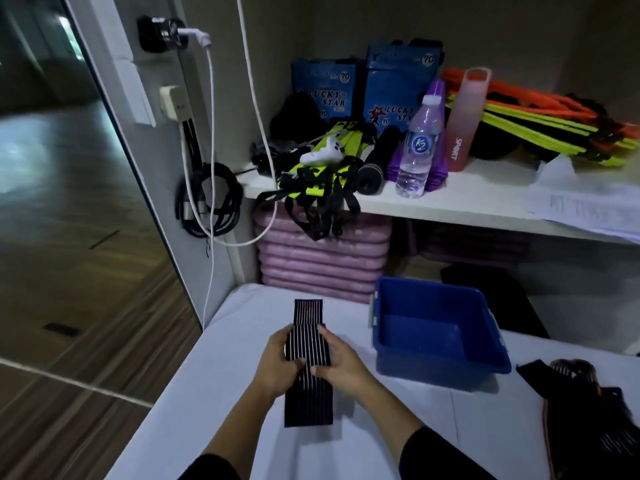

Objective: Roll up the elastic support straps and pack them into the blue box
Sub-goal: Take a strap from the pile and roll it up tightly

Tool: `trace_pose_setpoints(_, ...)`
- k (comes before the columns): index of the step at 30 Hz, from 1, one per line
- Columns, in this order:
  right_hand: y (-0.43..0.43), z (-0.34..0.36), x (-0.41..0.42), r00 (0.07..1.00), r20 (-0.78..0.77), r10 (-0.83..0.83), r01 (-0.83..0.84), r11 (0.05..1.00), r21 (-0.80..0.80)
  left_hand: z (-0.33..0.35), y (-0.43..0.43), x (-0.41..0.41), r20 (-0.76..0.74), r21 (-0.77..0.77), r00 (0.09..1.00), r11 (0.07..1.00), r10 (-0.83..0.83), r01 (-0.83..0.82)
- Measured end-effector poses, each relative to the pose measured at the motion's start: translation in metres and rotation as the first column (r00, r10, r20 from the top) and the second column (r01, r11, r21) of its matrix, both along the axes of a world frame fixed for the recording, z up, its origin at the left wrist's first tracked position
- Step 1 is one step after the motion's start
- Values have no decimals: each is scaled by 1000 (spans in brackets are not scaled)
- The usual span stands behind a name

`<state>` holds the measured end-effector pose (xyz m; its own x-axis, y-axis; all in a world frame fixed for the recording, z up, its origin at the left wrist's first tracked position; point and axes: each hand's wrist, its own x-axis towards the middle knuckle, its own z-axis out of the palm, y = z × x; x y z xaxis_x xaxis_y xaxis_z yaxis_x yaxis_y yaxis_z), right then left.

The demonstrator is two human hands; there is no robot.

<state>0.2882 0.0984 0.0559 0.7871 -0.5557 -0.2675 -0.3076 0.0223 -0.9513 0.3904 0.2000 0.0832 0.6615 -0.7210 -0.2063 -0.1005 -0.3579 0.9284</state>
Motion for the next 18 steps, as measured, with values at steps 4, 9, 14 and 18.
trace_pose_setpoints(4,36,-61,-31,986,-161,48,-43,999,29,-45,34,-35,-31,102,994,989,-100,103)
trace_pose_setpoints(9,69,-96,-57,975,-210,74,-81,996,-26,-98,74,-51,-11,232,989,962,-145,143)
trace_pose_setpoints(14,78,-102,-76,974,-208,95,-121,986,-113,-113,95,-60,17,236,992,965,-124,117)
trace_pose_setpoints(18,81,-109,-91,929,-335,158,-250,935,-253,-120,109,-75,196,352,943,917,-268,188)
